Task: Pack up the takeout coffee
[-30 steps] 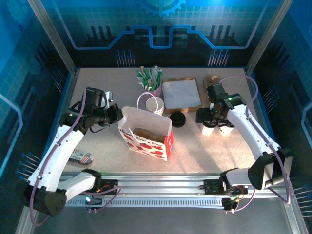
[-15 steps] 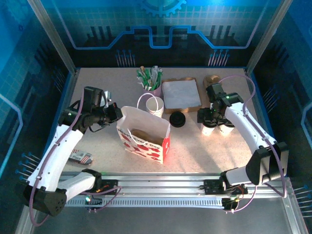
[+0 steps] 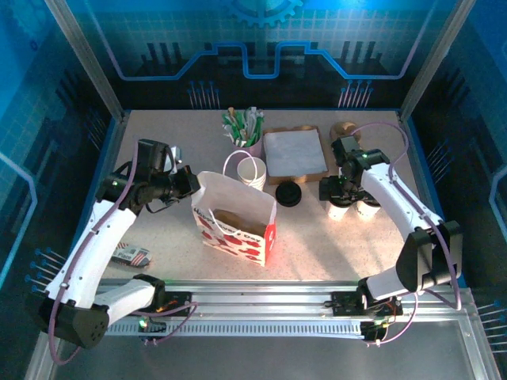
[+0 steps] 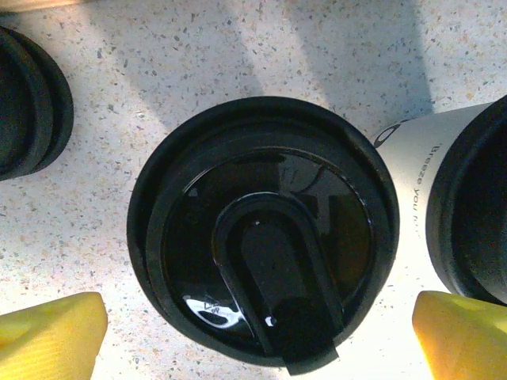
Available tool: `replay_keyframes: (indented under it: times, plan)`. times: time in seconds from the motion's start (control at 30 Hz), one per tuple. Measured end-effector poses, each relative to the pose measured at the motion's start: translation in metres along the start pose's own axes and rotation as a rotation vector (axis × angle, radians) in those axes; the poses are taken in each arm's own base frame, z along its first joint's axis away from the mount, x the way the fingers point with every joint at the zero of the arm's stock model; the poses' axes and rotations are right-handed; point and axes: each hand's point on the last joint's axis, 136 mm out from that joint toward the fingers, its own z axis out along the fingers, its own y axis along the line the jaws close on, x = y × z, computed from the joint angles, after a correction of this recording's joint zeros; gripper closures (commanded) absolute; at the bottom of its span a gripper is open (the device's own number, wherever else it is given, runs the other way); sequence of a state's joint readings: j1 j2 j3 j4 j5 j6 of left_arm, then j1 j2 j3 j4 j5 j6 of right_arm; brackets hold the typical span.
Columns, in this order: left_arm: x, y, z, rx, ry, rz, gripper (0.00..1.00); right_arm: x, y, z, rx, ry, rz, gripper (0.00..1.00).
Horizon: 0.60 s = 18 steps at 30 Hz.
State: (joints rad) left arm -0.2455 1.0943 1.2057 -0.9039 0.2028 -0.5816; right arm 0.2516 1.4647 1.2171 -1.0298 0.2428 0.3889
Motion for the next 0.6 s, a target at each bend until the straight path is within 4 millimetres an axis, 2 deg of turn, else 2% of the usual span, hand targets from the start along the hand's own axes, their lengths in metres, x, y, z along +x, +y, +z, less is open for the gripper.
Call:
replay_keyframes:
  times: [0.23, 0.6]
  plan:
    - [-0.0022, -0.0015, 0.0007, 0.005, -0.007, 0.006, 1.00, 0.0000, -0.0010, 0.0027, 0.007, 0.008, -0.008, 0.11]
    - [-0.0023, -0.0012, 0.0014, 0.004, -0.006, 0.007, 1.00, -0.0009, -0.0024, 0.0060, 0.018, 0.017, -0.011, 0.15]
